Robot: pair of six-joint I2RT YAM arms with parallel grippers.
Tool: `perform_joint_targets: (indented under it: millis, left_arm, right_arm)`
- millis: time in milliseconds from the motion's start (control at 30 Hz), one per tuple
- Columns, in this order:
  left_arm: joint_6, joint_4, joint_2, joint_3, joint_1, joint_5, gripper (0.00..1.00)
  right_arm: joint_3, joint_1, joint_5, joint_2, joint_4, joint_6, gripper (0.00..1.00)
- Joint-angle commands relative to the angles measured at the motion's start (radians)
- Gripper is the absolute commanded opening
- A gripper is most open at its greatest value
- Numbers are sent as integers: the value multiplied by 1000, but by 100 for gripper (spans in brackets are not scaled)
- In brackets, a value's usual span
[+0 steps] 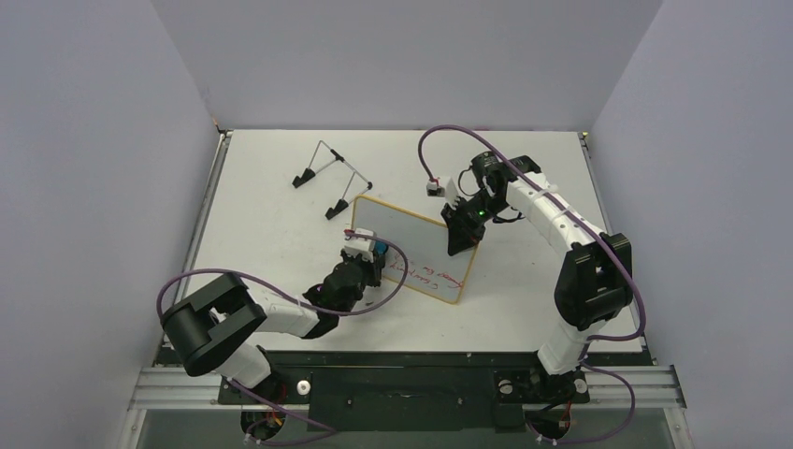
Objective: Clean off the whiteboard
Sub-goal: Erase the center of the board with the whiteboard.
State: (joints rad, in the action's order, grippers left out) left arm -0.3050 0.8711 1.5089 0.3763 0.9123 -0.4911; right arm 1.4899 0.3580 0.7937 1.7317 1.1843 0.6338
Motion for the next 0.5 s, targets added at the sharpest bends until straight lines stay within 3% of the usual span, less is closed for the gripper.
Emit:
perform_joint_targets:
  millis: [0,133,300,467]
  left_arm:
    - [-3,37,-8,26,21,-4,0]
    - [19,34,78,112,103,-11,0]
    - [18,-62,147,197,190,-187,0]
    - [-36,-134,86,160,154,-345,0]
  right_arm:
    - [1,18,44,0,12,23,0]
    - [3,17,42,-4,11,21,0]
    - [1,16,43,-3,12,21,0]
    - [1,16,46,-4,14,23,0]
